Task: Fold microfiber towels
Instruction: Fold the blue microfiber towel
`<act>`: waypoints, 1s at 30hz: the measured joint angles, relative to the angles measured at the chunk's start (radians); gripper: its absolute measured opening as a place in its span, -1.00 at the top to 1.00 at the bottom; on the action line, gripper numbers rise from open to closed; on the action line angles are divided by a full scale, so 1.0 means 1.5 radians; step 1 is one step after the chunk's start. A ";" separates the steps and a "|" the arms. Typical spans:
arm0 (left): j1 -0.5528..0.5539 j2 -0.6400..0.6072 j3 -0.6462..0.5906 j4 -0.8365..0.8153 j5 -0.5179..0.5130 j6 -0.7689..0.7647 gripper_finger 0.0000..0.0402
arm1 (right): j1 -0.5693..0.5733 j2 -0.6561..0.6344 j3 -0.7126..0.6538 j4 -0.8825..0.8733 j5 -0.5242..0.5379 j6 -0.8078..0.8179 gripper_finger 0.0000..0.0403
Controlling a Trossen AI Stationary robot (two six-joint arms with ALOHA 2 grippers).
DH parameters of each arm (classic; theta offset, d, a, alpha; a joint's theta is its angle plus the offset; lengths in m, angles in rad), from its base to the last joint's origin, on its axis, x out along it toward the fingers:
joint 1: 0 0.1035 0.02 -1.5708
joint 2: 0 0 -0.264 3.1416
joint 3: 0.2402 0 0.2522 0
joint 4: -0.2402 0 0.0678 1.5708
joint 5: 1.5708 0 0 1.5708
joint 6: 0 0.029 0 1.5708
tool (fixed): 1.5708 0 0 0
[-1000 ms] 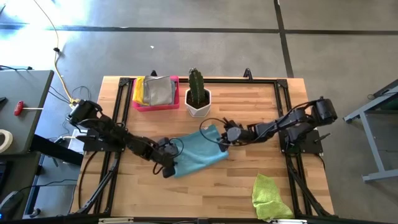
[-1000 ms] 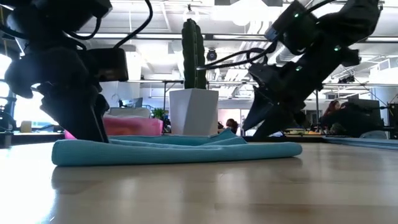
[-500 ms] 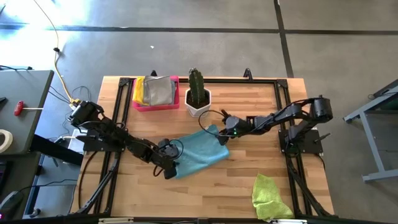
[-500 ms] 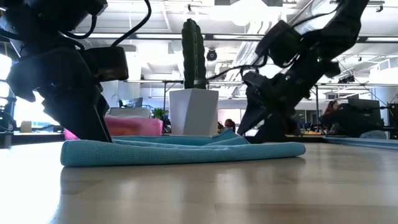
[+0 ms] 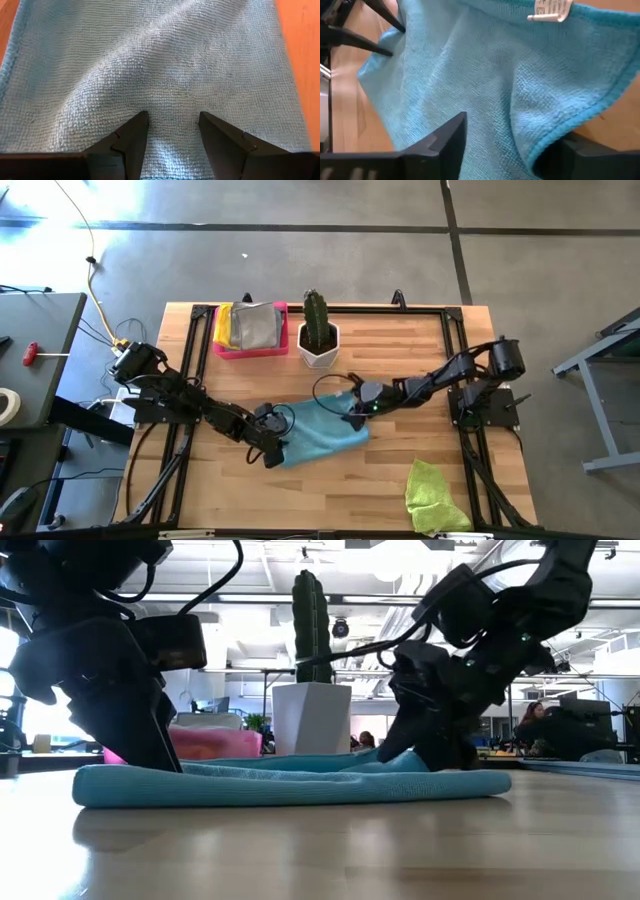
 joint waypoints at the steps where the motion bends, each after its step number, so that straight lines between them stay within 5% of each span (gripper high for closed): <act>1: 0.000 0.000 0.000 0.001 0.000 0.000 0.14 | 0.005 0.000 0.000 -0.001 0.000 0.005 0.13; 10: 0.000 0.003 -0.002 0.043 0.010 0.011 0.14 | 0.023 -0.002 0.001 -0.057 0.022 0.053 0.95; 19: -0.006 0.003 0.027 0.040 0.098 0.014 0.14 | 0.023 -0.051 0.002 -0.164 0.027 0.068 0.98; 30: -0.033 0.002 0.104 0.042 0.101 0.058 0.14 | 0.023 -0.096 0.208 -0.776 0.102 0.047 1.00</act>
